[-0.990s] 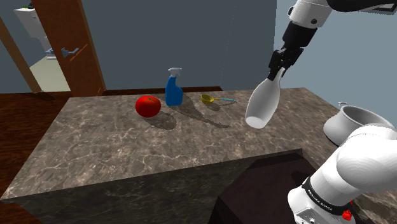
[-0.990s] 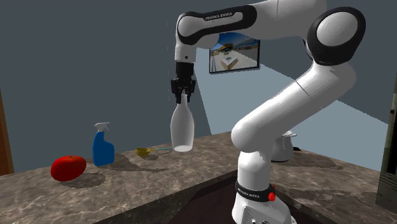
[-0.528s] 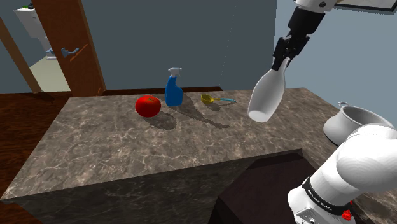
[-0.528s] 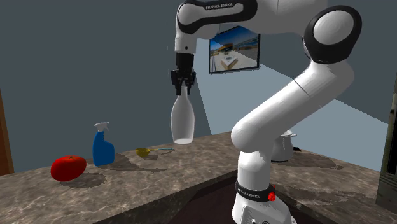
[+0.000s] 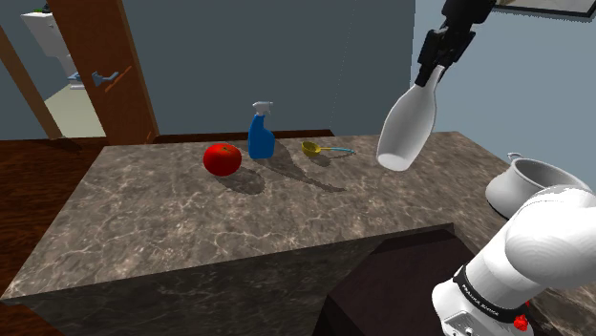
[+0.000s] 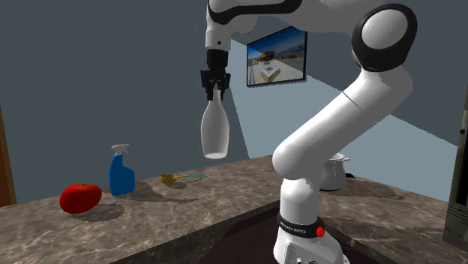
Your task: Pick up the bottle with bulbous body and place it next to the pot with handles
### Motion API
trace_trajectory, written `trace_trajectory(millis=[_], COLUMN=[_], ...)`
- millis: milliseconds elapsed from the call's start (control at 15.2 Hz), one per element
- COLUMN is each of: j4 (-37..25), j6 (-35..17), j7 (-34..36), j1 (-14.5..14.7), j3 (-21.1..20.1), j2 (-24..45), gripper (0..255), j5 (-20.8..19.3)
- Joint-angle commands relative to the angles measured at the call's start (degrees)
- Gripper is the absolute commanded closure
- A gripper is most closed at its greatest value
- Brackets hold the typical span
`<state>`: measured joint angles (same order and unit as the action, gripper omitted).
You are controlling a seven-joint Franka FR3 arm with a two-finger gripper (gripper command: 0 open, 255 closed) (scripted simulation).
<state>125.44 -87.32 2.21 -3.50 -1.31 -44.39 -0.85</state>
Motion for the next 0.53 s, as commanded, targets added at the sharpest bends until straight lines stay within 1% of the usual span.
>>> trace_trajectory(millis=[0, 462], j4=[-2.14, -9.65], j6=[1.39, 6.17], j7=[0.0, -0.11], j1=[-0.01, -0.08], j3=[-0.02, -0.03], j2=[0.73, 3.46], gripper=[255, 255], j5=[0.0, -0.04])
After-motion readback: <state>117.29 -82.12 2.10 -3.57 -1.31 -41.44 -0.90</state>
